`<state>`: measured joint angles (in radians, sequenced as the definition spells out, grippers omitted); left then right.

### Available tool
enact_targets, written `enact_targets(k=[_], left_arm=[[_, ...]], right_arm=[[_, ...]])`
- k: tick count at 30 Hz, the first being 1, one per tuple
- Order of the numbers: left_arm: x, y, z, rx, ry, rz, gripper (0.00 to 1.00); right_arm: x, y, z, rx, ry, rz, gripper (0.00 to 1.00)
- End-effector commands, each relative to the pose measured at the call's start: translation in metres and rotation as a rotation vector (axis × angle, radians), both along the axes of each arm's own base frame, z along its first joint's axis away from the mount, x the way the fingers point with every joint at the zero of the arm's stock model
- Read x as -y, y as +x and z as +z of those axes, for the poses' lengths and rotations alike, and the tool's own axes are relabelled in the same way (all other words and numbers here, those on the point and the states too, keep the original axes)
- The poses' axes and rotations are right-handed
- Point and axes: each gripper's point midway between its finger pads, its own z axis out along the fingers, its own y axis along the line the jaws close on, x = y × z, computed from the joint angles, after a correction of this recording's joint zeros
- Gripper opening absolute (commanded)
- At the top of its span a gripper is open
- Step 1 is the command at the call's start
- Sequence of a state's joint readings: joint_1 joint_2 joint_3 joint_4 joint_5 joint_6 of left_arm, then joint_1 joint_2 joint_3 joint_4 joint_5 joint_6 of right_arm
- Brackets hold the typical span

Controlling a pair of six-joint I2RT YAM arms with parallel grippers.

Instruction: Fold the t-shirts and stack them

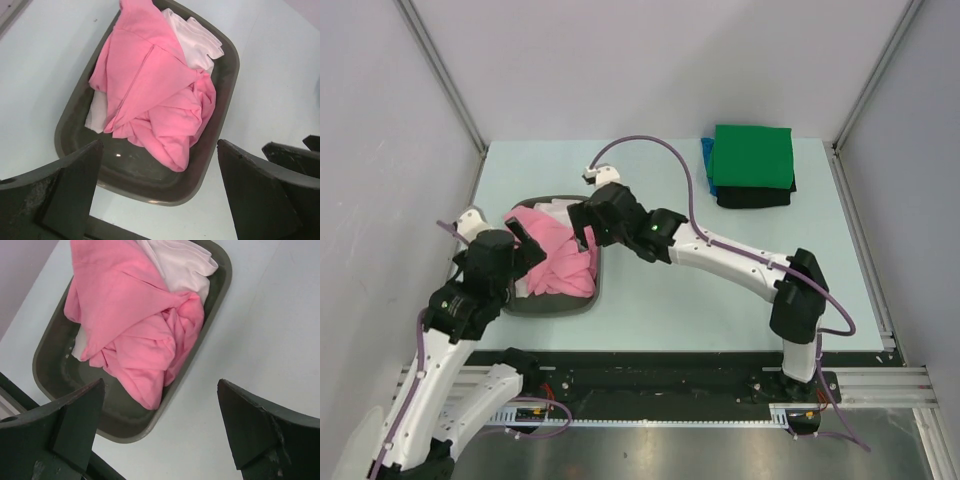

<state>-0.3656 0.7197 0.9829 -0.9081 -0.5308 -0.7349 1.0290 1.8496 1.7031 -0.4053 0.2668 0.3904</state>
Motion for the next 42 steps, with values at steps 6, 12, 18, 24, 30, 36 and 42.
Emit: enact_targets(k=[6,12,18,24,30,36,42], left_arm=[[-0.036,-0.035,0.02,0.08,0.001,0.146,1.0],[-0.04,-0.047,0.012,0.087,-0.011,0.158,1.0],[-0.044,-0.056,0.012,0.114,-0.028,0.171,1.0],[-0.042,-0.064,0.013,0.138,-0.058,0.146,1.0],[-0.037,-0.064,0.007,0.135,-0.076,0.117,1.0],[-0.036,-0.067,0.006,0.149,-0.085,0.101,1.0],[-0.038,-0.07,0.006,0.16,-0.07,0.094,1.0]], right_arm=[[-0.059,-0.014,-0.001,-0.029,0.011,0.201,1.0],[-0.099,-0.023,-0.021,-0.075,0.027,0.33,1.0],[-0.123,-0.014,-0.054,-0.109,-0.012,0.354,1.0],[-0.133,-0.009,-0.087,-0.134,-0.039,0.355,1.0],[-0.136,-0.001,-0.116,-0.174,-0.039,0.342,1.0],[-0.142,0.012,-0.15,-0.18,-0.053,0.317,1.0],[-0.14,0.018,-0.173,-0.182,-0.085,0.293,0.74]])
